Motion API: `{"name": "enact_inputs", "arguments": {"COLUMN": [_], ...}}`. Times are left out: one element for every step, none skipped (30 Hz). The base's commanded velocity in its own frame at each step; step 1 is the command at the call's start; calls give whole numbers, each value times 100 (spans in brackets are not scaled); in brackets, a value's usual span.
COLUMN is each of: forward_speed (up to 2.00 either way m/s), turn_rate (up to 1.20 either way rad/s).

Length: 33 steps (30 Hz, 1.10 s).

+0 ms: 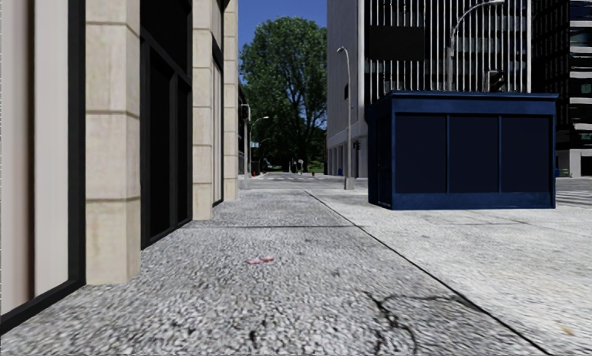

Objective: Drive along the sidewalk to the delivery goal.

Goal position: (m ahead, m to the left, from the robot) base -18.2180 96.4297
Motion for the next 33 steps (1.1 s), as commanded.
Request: {"name": "enact_inputs", "arguments": {"forward_speed": [200, 200, 200, 200, 200, 200, 200, 200, 200, 200, 200, 200, 200, 200, 200, 200, 200, 200, 200, 200, 200, 200, 200, 200, 200, 200, 200, 200, 200, 200, 200, 200, 200], "turn_rate": [0, 0, 0, 0, 0, 0, 0, 0, 0, 0, 0, 0, 0, 0, 0, 0, 0, 0, 0, 0, 0, 0, 0, 0, 0, 0, 0, 0, 0, 0, 0, 0, 0]}}
